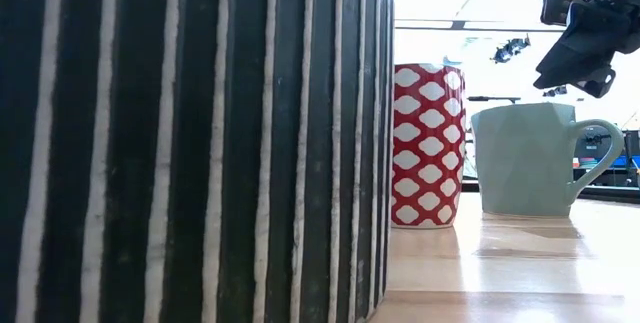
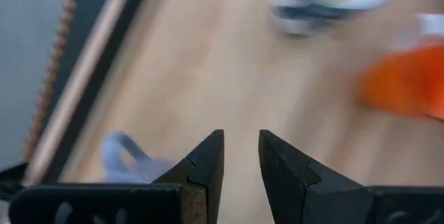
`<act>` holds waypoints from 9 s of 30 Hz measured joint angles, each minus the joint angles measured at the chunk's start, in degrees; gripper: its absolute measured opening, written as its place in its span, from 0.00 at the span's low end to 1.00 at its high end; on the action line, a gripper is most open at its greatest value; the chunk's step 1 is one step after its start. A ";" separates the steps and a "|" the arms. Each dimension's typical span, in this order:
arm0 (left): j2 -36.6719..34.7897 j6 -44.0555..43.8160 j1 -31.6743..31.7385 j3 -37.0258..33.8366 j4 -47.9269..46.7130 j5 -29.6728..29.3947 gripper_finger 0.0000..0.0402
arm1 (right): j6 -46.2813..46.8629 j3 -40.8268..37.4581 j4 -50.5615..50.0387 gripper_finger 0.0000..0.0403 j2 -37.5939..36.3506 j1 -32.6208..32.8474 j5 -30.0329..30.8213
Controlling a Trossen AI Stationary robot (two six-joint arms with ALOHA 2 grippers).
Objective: Place coffee mugs
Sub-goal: Put the blue mug on the shelf
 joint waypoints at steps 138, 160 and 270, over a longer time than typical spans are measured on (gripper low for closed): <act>-17.83 -36.27 -54.21 -43.85 18.89 -14.65 0.23 | 1.61 22.43 -9.37 0.24 41.50 -0.01 2.88; -8.22 -30.75 -51.33 -43.85 23.38 -13.03 0.20 | 1.19 22.40 -9.78 0.24 41.50 0.00 2.91; -2.19 5.25 1.81 -22.33 -0.75 -18.36 0.13 | 0.14 22.38 -9.12 0.24 41.52 0.04 3.65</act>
